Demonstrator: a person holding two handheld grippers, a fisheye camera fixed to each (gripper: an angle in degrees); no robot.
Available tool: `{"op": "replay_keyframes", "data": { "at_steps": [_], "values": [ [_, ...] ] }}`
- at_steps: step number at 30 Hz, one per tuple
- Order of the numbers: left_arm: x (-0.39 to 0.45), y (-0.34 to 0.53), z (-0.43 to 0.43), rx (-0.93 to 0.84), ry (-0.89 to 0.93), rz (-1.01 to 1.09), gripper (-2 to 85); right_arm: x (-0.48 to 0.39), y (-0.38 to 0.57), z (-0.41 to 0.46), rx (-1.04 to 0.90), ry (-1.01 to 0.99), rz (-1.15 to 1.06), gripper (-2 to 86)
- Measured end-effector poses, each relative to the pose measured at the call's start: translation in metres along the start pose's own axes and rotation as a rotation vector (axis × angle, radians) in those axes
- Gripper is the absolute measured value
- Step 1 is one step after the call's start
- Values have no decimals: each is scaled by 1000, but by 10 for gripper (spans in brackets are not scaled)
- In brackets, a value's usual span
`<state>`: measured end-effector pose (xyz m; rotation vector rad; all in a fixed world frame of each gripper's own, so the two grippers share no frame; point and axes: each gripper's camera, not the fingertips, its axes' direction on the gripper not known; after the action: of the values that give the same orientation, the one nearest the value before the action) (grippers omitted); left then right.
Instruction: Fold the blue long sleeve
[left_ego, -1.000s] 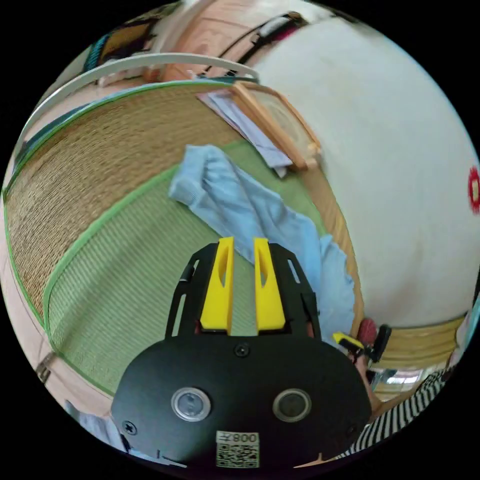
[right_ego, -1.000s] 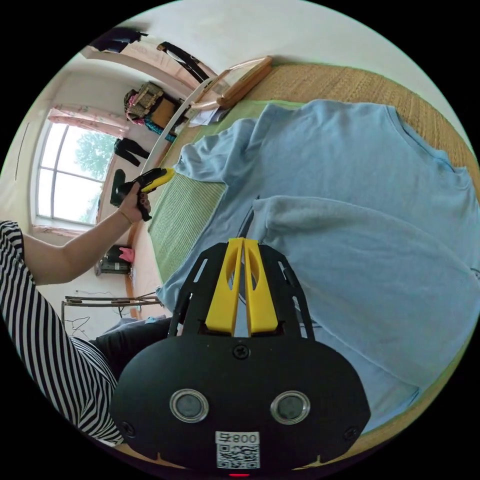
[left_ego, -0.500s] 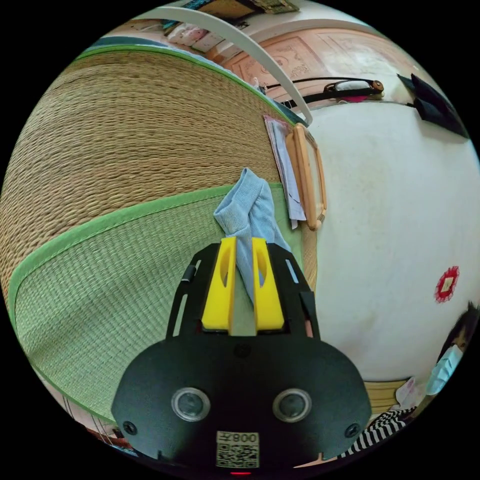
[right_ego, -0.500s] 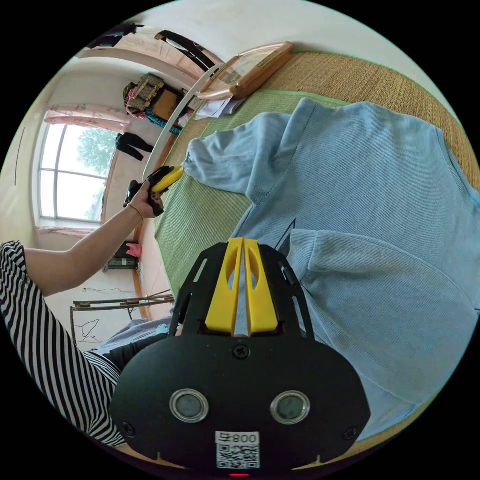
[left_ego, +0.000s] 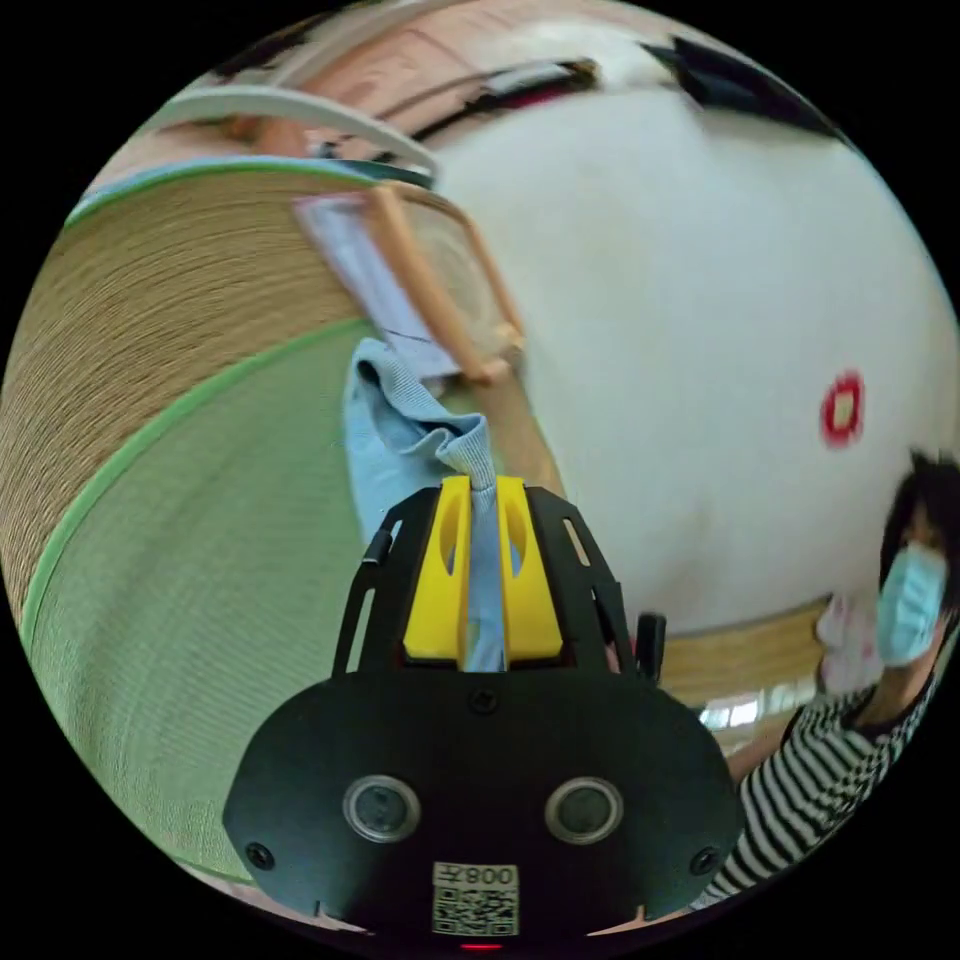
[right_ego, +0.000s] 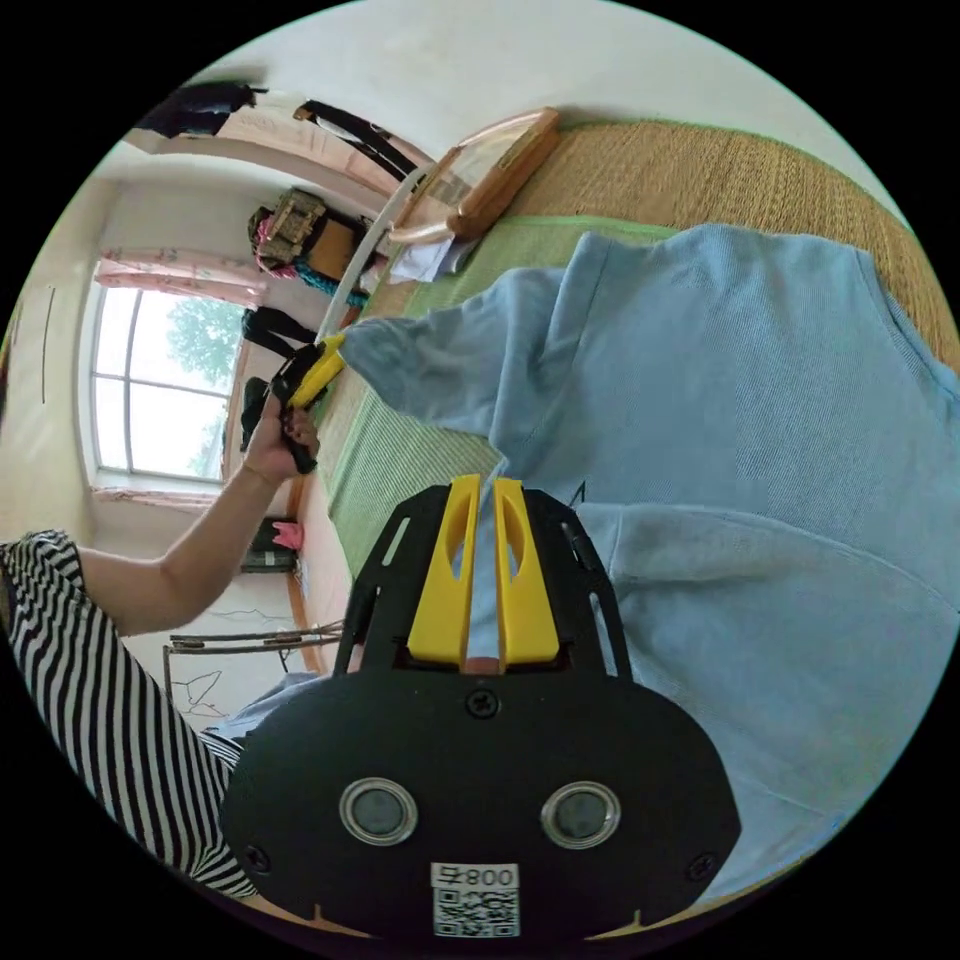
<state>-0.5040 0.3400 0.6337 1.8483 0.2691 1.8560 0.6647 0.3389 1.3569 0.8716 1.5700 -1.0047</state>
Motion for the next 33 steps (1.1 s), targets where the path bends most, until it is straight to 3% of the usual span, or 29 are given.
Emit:
{"op": "replay_keyframes", "data": {
  "at_steps": [5,8,10,18,24,33],
  "values": [
    [145,47,124,-360,-99,436,45,16,-13,-37,100,-55,-12,75],
    [173,82,181,-495,-160,517,45,52,-10,-32,66,-71,66,89],
    [186,97,199,-524,-197,552,45,90,2,-23,57,-191,175,98],
    [253,123,223,-576,-360,748,45,145,31,-27,189,-363,331,106],
    [313,123,230,-571,-430,871,46,163,26,-19,141,-399,367,53],
    [455,131,242,-461,-258,1021,46,168,74,-141,332,-479,196,24]
  ]
}}
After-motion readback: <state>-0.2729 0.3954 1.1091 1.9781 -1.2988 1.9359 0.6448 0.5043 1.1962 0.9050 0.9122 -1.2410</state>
